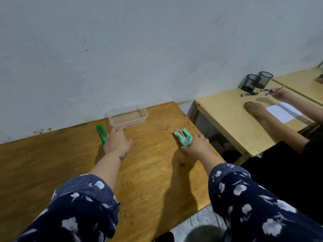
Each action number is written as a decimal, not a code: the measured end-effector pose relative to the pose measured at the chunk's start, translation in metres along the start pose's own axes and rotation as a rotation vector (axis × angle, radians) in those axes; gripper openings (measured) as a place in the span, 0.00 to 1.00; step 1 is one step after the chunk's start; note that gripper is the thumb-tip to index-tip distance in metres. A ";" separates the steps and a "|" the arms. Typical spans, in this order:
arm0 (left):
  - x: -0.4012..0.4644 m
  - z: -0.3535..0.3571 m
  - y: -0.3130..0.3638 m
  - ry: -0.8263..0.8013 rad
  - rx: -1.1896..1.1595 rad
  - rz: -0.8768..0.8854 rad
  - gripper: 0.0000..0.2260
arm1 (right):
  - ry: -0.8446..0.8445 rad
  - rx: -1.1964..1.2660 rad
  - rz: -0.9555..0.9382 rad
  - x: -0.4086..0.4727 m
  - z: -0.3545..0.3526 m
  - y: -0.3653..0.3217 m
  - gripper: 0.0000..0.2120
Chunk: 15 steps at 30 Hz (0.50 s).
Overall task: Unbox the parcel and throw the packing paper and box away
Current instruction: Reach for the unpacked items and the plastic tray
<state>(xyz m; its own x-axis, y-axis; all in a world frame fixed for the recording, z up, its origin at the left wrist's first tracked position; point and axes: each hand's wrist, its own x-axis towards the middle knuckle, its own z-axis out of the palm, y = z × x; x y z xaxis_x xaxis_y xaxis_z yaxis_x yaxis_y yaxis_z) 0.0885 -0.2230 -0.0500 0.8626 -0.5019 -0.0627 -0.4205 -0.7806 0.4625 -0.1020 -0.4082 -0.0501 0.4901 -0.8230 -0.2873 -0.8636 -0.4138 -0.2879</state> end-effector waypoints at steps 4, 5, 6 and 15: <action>0.024 0.005 -0.001 0.018 -0.025 -0.079 0.25 | -0.019 0.005 0.004 0.032 0.010 -0.009 0.39; 0.030 0.007 -0.001 0.019 -0.036 -0.094 0.26 | -0.017 -0.002 0.010 0.039 0.011 -0.012 0.39; 0.036 0.008 -0.001 0.022 -0.048 -0.110 0.26 | -0.012 -0.012 0.015 0.046 0.013 -0.015 0.38; 0.080 0.019 0.004 0.154 -0.167 -0.254 0.31 | -0.019 -0.003 -0.135 0.094 0.014 -0.050 0.38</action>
<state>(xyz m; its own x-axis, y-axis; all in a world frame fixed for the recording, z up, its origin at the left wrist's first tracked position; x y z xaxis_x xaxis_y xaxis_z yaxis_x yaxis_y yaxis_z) 0.1506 -0.2732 -0.0698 0.9716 -0.2274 -0.0657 -0.1462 -0.7949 0.5888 -0.0114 -0.4592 -0.0759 0.6036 -0.7525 -0.2635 -0.7903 -0.5212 -0.3220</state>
